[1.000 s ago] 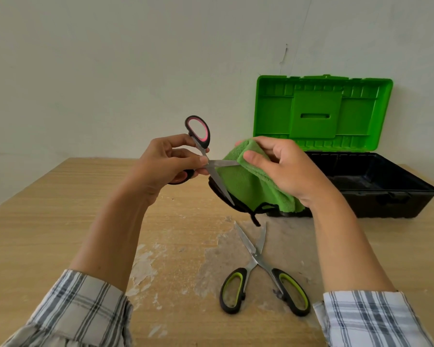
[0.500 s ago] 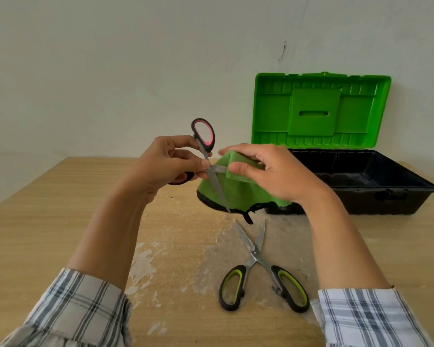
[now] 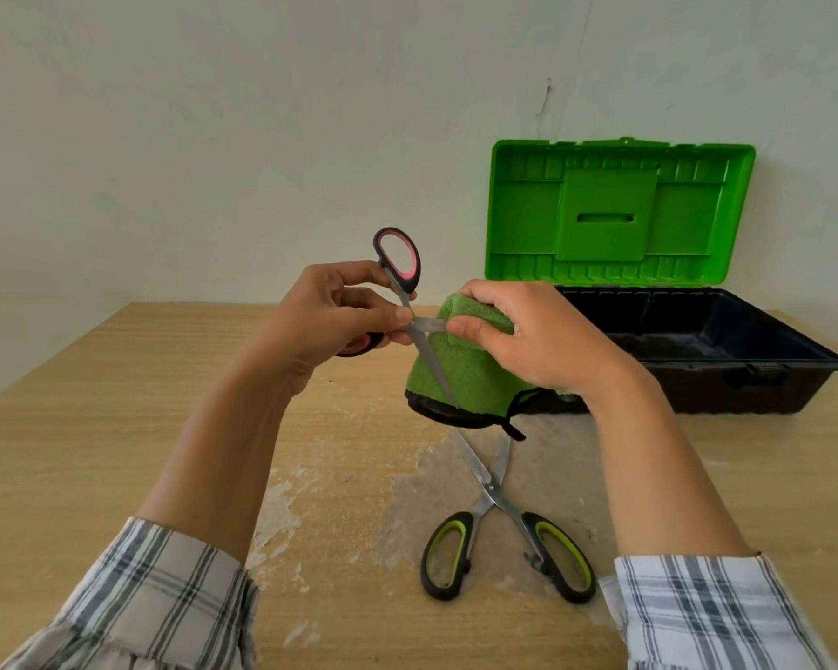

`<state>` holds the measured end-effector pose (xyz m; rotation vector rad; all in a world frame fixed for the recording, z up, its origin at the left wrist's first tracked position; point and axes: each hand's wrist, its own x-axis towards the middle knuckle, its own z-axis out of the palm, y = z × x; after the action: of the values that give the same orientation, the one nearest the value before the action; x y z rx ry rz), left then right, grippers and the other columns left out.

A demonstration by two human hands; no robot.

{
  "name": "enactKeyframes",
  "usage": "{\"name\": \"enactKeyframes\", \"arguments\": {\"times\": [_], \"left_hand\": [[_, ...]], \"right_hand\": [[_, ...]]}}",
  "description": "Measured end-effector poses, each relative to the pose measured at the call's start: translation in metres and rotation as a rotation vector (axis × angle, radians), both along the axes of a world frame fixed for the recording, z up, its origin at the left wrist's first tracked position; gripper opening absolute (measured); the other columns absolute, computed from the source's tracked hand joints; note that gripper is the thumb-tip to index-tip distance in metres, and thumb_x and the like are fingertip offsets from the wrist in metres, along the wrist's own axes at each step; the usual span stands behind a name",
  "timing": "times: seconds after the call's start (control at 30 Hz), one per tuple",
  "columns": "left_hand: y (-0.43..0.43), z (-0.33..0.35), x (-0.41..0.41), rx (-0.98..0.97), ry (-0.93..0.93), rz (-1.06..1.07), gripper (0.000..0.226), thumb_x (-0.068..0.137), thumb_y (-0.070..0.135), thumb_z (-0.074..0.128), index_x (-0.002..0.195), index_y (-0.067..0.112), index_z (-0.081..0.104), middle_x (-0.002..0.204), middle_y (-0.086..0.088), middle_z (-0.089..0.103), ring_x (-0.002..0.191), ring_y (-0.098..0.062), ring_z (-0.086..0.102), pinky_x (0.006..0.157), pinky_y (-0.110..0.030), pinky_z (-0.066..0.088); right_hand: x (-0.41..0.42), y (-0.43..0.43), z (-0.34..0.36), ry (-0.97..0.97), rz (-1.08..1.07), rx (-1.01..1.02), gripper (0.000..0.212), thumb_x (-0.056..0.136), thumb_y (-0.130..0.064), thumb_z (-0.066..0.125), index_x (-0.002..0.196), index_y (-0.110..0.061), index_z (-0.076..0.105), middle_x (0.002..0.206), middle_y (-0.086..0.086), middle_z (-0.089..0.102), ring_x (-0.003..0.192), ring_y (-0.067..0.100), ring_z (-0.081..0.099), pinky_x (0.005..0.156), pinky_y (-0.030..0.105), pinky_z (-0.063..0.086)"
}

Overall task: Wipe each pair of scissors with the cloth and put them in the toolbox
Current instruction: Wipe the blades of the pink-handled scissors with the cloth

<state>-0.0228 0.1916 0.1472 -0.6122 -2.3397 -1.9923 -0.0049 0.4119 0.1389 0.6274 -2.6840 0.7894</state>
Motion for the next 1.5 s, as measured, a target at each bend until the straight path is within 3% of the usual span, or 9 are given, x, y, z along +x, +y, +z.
{"name": "enactKeyframes", "arguments": {"times": [0.13, 0.37, 0.5, 0.63, 0.83, 1.0, 1.13, 1.27, 1.5], "left_hand": [[-0.010, 0.002, -0.002, 0.006, -0.011, 0.021, 0.021, 0.079, 0.005, 0.074, 0.100, 0.003, 0.070, 0.076, -0.015, 0.075, 0.067, -0.020, 0.071, 0.055, -0.017, 0.050], [-0.014, 0.004, -0.001, -0.023, -0.026, 0.007, 0.025, 0.078, 0.006, 0.074, 0.102, 0.002, 0.068, 0.072, -0.012, 0.074, 0.054, -0.012, 0.067, 0.051, -0.014, 0.047], [-0.021, 0.005, -0.003, -0.033, -0.021, 0.015, 0.038, 0.066, 0.020, 0.077, 0.101, 0.006, 0.070, 0.081, -0.017, 0.075, 0.078, -0.028, 0.072, 0.074, -0.032, 0.053], [-0.014, 0.003, -0.002, -0.056, -0.024, 0.014, 0.035, 0.067, 0.021, 0.079, 0.098, 0.007, 0.070, 0.082, -0.019, 0.075, 0.083, -0.036, 0.069, 0.082, -0.042, 0.051], [-0.003, 0.001, -0.001, -0.052, -0.005, 0.008, 0.023, 0.073, 0.010, 0.080, 0.093, 0.006, 0.069, 0.077, -0.018, 0.075, 0.076, -0.033, 0.067, 0.076, -0.039, 0.051], [-0.001, 0.000, -0.002, 0.001, 0.001, 0.005, 0.024, 0.068, 0.012, 0.080, 0.090, 0.009, 0.068, 0.072, -0.011, 0.075, 0.072, -0.025, 0.073, 0.069, -0.031, 0.059], [0.000, -0.002, -0.004, 0.001, 0.021, 0.007, 0.024, 0.076, 0.006, 0.078, 0.097, 0.003, 0.067, 0.070, -0.009, 0.074, 0.069, -0.022, 0.073, 0.061, -0.024, 0.054], [0.002, -0.002, -0.003, 0.007, 0.035, 0.022, 0.020, 0.080, 0.002, 0.076, 0.098, 0.002, 0.067, 0.065, -0.006, 0.072, 0.061, -0.015, 0.071, 0.053, -0.017, 0.049], [0.006, -0.005, -0.005, 0.007, 0.058, 0.061, 0.016, 0.082, 0.008, 0.076, 0.095, 0.005, 0.069, 0.073, -0.008, 0.069, 0.061, -0.016, 0.072, 0.057, -0.022, 0.054]], "right_hand": [[0.002, 0.015, 0.002, -0.025, -0.051, -0.016, 0.025, 0.099, -0.040, 0.056, 0.108, -0.020, 0.068, 0.092, -0.001, 0.072, 0.081, 0.018, 0.067, 0.071, 0.041, 0.055], [0.005, 0.036, 0.003, -0.052, -0.136, -0.061, 0.025, 0.098, -0.037, 0.057, 0.113, -0.021, 0.069, 0.103, -0.004, 0.073, 0.094, 0.016, 0.068, 0.086, 0.044, 0.056], [0.009, 0.049, 0.006, 0.011, -0.195, -0.188, 0.025, 0.100, -0.035, 0.054, 0.117, -0.022, 0.068, 0.106, -0.009, 0.071, 0.104, 0.016, 0.067, 0.086, 0.028, 0.051], [0.014, 0.033, 0.015, 0.058, -0.145, -0.234, 0.029, 0.100, -0.035, 0.054, 0.123, -0.021, 0.067, 0.110, -0.006, 0.073, 0.103, 0.015, 0.068, 0.097, 0.043, 0.052], [0.013, -0.002, 0.018, 0.114, -0.039, -0.078, 0.021, 0.100, -0.040, 0.052, 0.107, -0.025, 0.066, 0.087, -0.010, 0.070, 0.074, 0.003, 0.063, 0.069, 0.023, 0.048], [0.008, -0.015, 0.012, 0.133, -0.005, -0.067, 0.035, 0.098, -0.049, 0.053, 0.124, -0.029, 0.066, 0.106, -0.013, 0.073, 0.098, 0.008, 0.066, 0.087, 0.035, 0.053], [0.004, -0.015, 0.008, 0.092, -0.003, 0.004, 0.035, 0.101, -0.047, 0.048, 0.118, -0.024, 0.067, 0.095, -0.002, 0.074, 0.086, 0.017, 0.068, 0.078, 0.046, 0.054], [0.006, -0.014, 0.008, -0.027, 0.081, 0.041, 0.033, 0.104, -0.032, 0.048, 0.135, -0.024, 0.058, 0.113, -0.005, 0.072, 0.102, 0.012, 0.066, 0.088, 0.037, 0.054], [0.001, -0.019, 0.003, 0.072, -0.025, 0.039, 0.025, 0.099, -0.044, 0.056, 0.107, -0.024, 0.068, 0.075, -0.009, 0.065, 0.063, 0.009, 0.057, 0.056, 0.032, 0.041]]}}
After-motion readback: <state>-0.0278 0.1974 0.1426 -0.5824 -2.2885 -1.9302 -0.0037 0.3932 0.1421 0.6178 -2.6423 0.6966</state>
